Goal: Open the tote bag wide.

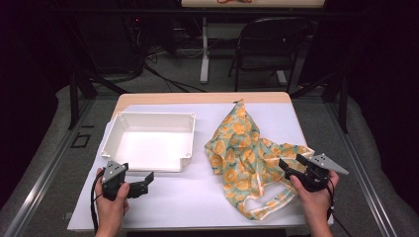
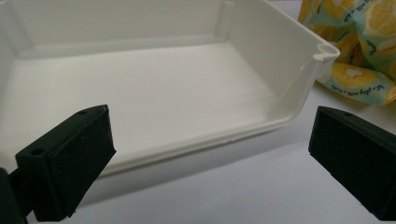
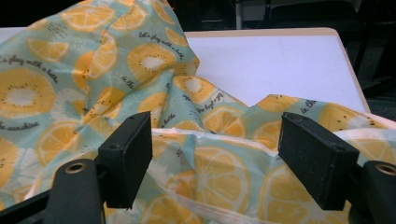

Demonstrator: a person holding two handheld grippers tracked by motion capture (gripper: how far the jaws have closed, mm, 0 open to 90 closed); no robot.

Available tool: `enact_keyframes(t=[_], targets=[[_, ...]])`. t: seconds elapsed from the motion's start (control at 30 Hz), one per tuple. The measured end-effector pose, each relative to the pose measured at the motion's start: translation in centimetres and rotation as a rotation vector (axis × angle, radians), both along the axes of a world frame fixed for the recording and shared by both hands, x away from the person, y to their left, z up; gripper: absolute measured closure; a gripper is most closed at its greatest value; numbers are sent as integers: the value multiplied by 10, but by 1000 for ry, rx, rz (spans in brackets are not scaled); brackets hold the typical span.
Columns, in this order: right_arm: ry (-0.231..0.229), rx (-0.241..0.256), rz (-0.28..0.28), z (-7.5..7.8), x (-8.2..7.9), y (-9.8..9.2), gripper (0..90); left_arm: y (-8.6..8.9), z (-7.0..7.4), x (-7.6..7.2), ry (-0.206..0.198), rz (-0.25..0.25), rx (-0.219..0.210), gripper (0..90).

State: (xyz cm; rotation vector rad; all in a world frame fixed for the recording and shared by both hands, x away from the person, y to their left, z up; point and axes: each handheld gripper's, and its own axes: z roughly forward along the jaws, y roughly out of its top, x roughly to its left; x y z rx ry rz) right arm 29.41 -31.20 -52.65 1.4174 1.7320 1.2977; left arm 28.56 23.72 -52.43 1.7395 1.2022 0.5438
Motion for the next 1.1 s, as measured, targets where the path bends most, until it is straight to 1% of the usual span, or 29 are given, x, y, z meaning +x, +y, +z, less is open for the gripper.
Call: enact_keyframes(t=[0.03, 0.1, 0.17, 0.2, 0.23, 0.3, 0.37, 0.4, 0.43, 0.47, 0.5, 0.53, 0.57, 0.6, 0.63, 0.7, 0.73, 0.77, 0.8, 0.87, 0.93, 0.97, 1.0, 1.03, 1.1], targets=[[-11, -13, -4, -1, 1, 0, 264, -6, -4, 8, -21, 0, 34, 0], [-15, -14, -4, -2, 1, -1, 266, -8, -6, 11, -26, -3, 40, 0], [-19, -3, -23, -3, 4, -2, 271, -10, -9, 13, -42, -7, 31, 0], [-22, -4, -24, -3, 5, -3, 273, -9, -10, 12, -48, -2, 13, 0], [-24, 6, -35, -3, 6, -3, 274, -7, -11, 9, -51, 8, 4, 0], [-20, 15, -31, -3, 10, -3, 277, -3, -12, 4, -47, 17, 3, 0], [-17, 10, -25, -4, 13, -1, 284, 0, -15, 2, -50, 38, 41, 0], [-13, 2, -23, -5, 14, 0, 286, 0, -15, 2, -49, 45, 42, 0], [-12, 4, -24, -5, 14, 1, 288, 1, -15, 3, -46, 49, 46, 0], [-10, 2, -25, -5, 15, 2, 290, 2, -16, 5, -41, 59, 46, 0], [-5, 0, -22, -5, 16, 3, 297, 3, -16, 8, -38, 63, 37, 0], [-10, 5, -22, -4, 19, 3, 308, 3, -15, 10, -32, 75, 14, 0], [-7, 17, -22, -4, 20, 4, 312, 3, -15, 10, -32, 75, 14, 0], [-7, 17, -22, -4, 20, 4, 312, 3, -15, 12, -26, 72, 1, 0], [1, 25, -12, -4, 21, 4, 317, 2, -15, 12, -21, 63, -3, 0], [16, 27, 0, -5, 20, 5, 321, -1, -14, 12, -26, 54, 11, 1], [23, 28, 7, -5, 19, 5, 321, -3, -13, 11, -27, 38, 19, 1], [20, 28, 9, -5, 17, 6, 321, -4, -12, 10, -32, 37, 19, 0], [23, 16, 18, -3, 12, 5, 320, -6, -11, 9, -34, 33, 19, 0], [19, 18, 22, -2, 9, 5, 320, -9, -7, 7, -34, 25, 9, 0], [10, 22, 36, 2, 4, 4, 319, -12, -4, 5, -46, 13, 8, 0], [7, 26, 48, 3, 2, 4, 317, -14, -3, 4, -52, 0, 9, 0], [14, 22, 72, 6, -2, 5, 316, -15, -2, 3, -57, -6, 9, 0], [14, 22, 72, 6, -2, 5, 316, -17, -1, 1, -58, -15, 18, 0], [15, 10, 92, 8, -6, 7, 315, -24, -1, -1, -62, -32, 40, 0]])
